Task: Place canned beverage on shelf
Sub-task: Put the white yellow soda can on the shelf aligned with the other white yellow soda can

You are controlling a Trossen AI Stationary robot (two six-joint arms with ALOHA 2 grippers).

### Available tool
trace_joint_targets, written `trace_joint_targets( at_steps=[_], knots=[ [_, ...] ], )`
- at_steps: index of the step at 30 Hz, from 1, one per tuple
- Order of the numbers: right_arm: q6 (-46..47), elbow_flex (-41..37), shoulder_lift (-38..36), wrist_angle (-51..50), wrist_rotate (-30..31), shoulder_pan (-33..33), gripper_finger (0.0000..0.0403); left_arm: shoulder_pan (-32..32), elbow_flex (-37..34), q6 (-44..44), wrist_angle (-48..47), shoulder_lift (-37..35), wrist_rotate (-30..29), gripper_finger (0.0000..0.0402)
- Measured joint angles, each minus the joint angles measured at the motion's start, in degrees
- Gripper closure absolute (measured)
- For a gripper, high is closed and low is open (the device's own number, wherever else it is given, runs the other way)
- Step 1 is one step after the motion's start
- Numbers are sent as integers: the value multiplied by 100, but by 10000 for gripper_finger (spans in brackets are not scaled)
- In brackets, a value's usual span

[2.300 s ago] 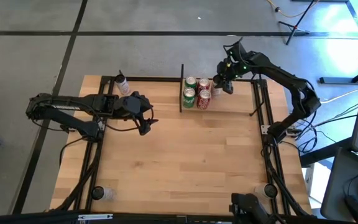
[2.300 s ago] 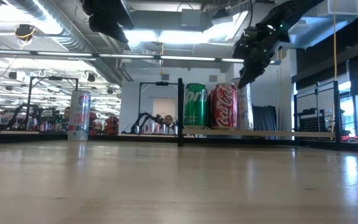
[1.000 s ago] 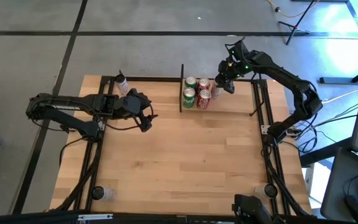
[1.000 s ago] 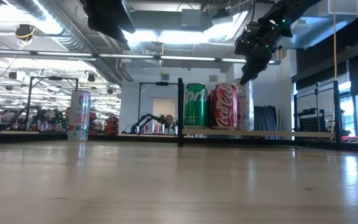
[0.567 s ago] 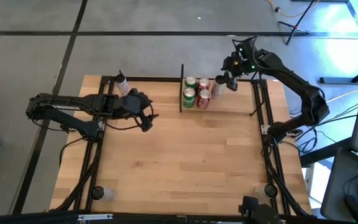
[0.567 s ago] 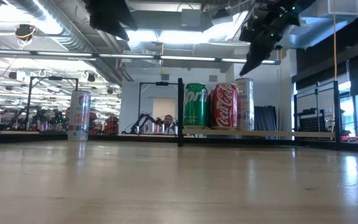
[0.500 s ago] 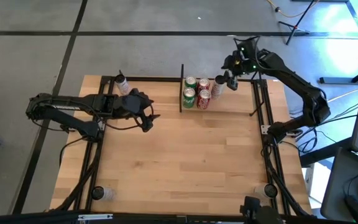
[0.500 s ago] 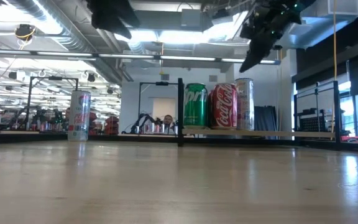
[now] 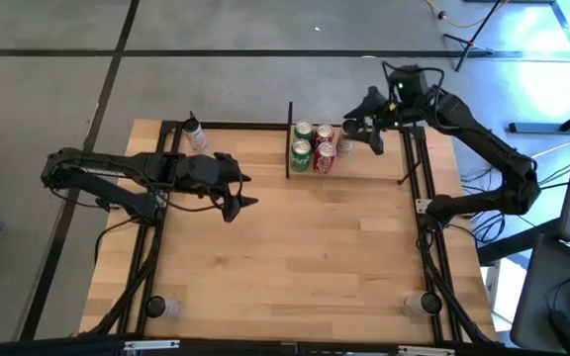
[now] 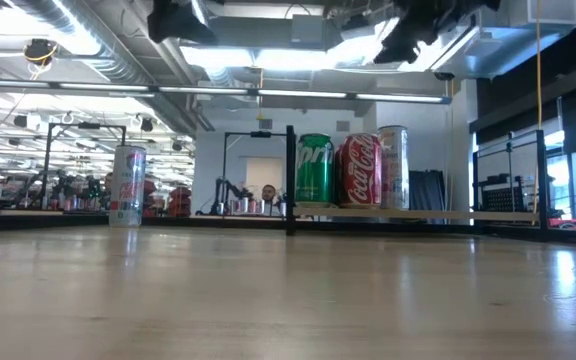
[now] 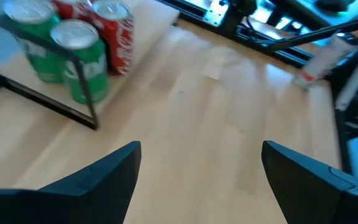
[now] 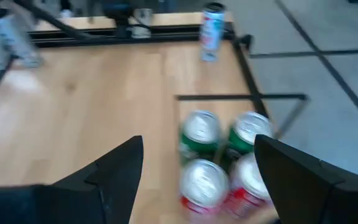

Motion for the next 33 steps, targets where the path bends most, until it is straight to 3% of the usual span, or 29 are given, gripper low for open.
trace_joint_targets(
  at_steps=[9, 14, 19, 25, 33],
  knots=[
    [214, -5, 165, 42, 5, 1424, 110, -207, 0, -203, 204, 33, 469, 81],
    [676, -7, 169, 289, 219, 2295, 110, -437, 0, 280, 219, 39, 470, 81],
    [1562, -7, 207, 587, 955, 3058, 110, -1018, 2, 205, -294, 37, 367, 81],
    [2561, -7, 389, 1042, 1826, 3828, 110, -2110, 2, -545, -861, 28, 387, 81],
    [3587, -7, 801, 1696, 2066, 4708, 110, -2864, 2, -961, -459, 362, 658, 67]
  ],
)
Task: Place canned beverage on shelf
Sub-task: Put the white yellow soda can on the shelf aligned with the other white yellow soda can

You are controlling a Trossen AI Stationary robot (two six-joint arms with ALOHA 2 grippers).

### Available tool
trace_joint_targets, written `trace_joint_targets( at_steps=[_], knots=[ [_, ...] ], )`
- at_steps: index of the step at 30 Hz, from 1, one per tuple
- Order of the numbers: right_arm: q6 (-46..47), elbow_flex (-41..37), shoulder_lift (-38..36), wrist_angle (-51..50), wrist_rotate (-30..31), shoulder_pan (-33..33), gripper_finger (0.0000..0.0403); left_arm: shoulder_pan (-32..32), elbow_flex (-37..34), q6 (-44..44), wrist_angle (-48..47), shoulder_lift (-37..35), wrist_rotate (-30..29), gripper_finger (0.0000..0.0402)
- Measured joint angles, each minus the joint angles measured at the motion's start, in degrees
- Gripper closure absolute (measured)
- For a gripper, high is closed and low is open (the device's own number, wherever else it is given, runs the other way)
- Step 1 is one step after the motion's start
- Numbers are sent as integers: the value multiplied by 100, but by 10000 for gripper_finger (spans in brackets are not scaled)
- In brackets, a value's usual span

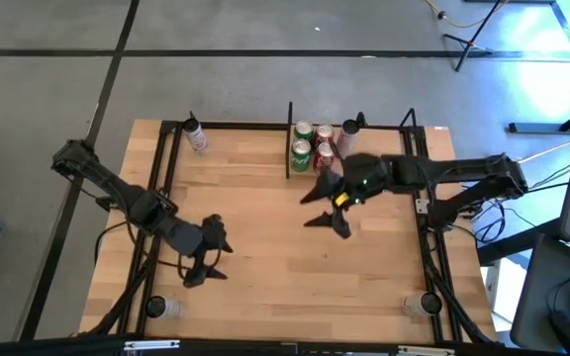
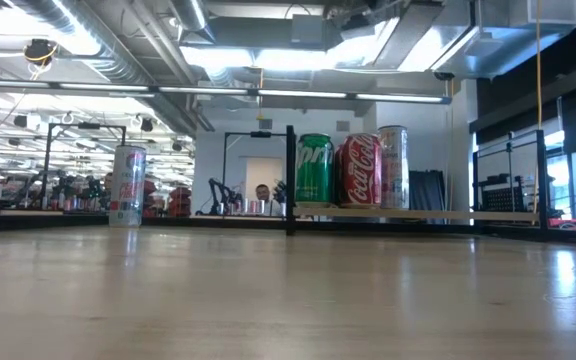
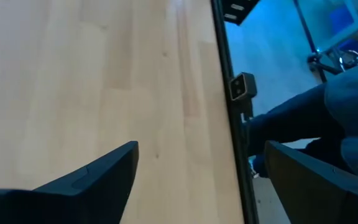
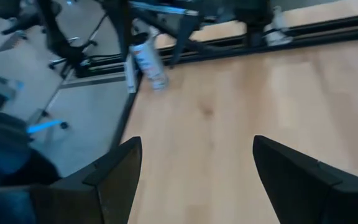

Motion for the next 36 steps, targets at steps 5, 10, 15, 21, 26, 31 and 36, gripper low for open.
trace_joint_targets(
  at_steps=[5, 10, 15, 21, 26, 31, 36],
  knots=[
    [453, 0, 212, 120, 223, 469, 110, -70, 0, 0, 128, 282, 562, 30],
    [716, -1, 333, 100, 400, 779, 110, -118, 0, -751, 165, 325, 1378, 17],
    [730, -90, 327, 185, 1107, 1033, 110, -436, 1, -1534, 608, 346, 1124, 17],
    [756, -94, 327, 156, 1299, 1113, 110, -746, 3, -2558, 100, 387, 1492, 17],
    [721, -94, 327, 155, 1358, 1109, 110, -1233, 51, -3290, -601, 353, 1688, 17],
    [685, -94, 327, 153, 1841, 1108, 110, -1532, 490, -3656, -1071, 355, 1407, 17],
    [616, -94, 327, 151, 1951, 1105, 110, -2065, 1274, -3920, -2112, 349, 608, 17]
  ],
)
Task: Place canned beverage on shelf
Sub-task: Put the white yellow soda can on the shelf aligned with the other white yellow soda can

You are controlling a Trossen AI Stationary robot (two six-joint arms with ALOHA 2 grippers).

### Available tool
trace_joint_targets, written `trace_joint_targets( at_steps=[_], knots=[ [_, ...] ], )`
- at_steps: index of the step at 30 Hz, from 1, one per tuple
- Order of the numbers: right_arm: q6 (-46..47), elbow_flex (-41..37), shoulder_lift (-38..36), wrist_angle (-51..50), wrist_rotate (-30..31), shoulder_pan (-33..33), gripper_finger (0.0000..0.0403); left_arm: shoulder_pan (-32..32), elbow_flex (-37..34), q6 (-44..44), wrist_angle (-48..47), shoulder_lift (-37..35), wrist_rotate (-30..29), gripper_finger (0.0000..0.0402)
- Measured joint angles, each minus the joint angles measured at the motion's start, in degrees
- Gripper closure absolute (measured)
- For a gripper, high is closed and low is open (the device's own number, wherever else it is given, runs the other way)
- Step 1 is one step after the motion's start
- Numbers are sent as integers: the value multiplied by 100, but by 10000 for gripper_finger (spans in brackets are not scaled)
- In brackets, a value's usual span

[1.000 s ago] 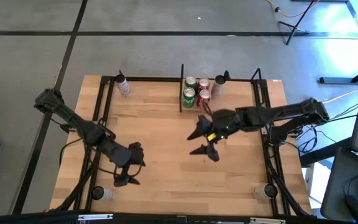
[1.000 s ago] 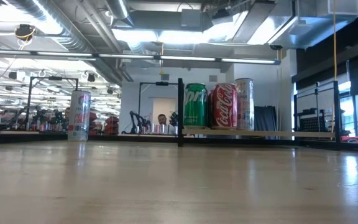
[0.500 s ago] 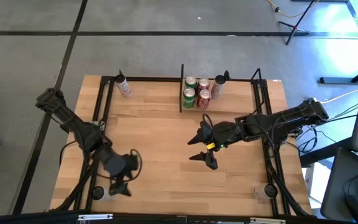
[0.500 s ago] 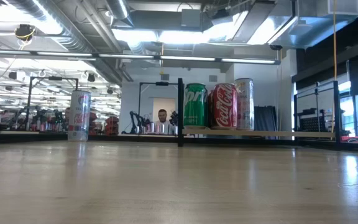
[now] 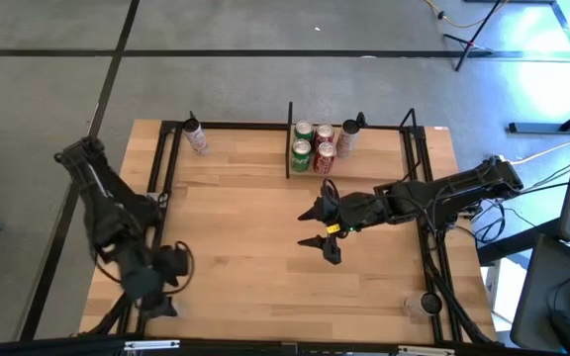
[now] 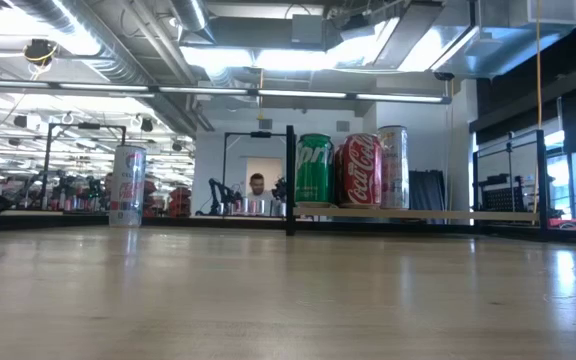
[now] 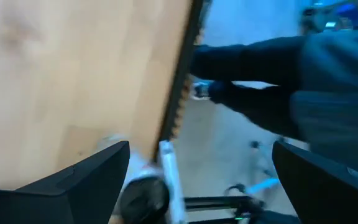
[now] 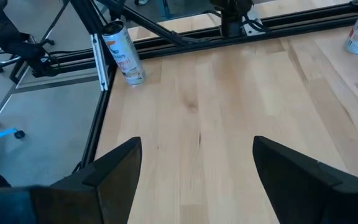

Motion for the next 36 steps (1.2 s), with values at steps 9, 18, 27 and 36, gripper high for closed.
trace_joint_targets(
  at_steps=[9, 18, 27, 36],
  knots=[
    [13, 0, 0, -3, -2, 0, 110, -1050, 81, -254, -824, 242, -228, 17],
    [101, 0, 0, -2, 0, 0, 110, -1318, 79, 3, -968, 924, -254, 17],
    [127, 0, -2, -2, -2, 0, 110, -1433, 74, 128, -964, 1482, -257, 17],
    [153, 0, -4, -180, 0, 0, 110, -1363, 72, 221, -1098, 1862, -176, 51]
  ],
)
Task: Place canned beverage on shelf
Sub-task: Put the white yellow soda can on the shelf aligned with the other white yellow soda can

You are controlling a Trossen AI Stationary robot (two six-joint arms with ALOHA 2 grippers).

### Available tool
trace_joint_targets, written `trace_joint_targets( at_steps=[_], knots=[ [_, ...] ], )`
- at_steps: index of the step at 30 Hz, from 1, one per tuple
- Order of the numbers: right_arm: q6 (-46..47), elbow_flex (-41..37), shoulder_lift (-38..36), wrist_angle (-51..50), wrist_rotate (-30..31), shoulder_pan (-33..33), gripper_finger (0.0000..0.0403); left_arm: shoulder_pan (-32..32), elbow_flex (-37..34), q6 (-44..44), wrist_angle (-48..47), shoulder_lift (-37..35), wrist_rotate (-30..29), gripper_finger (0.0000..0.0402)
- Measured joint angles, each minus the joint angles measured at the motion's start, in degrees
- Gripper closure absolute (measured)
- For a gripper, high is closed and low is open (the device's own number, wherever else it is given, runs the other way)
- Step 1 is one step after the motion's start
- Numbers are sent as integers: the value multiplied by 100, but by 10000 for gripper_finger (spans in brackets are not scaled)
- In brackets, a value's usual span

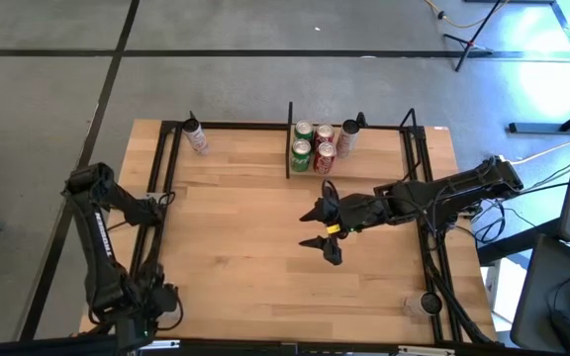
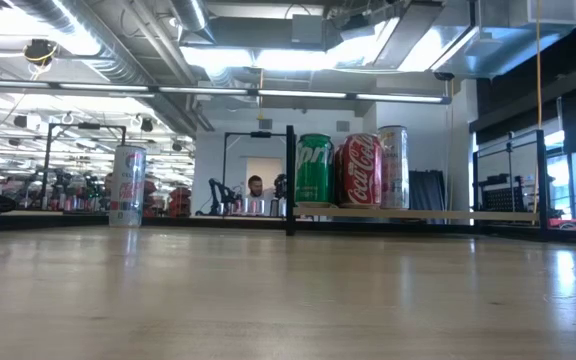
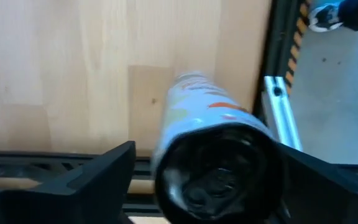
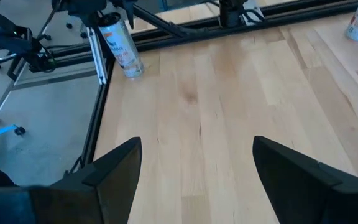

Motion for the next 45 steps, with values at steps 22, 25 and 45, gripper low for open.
trace_joint_targets(
  at_steps=[22, 25, 45],
  knots=[
    [616, 208, -98, -1318, -188, 461, 110, 1832, 585, 2504, -527, -18, -313, 179],
    [683, 208, -105, -1781, 85, 719, 110, 2473, 885, 3255, -493, -18, -431, 179],
    [1368, -1933, -1157, -2075, 286, 1703, 110, 5452, 3612, 6430, -1114, 2191, 192, 179]
  ],
)
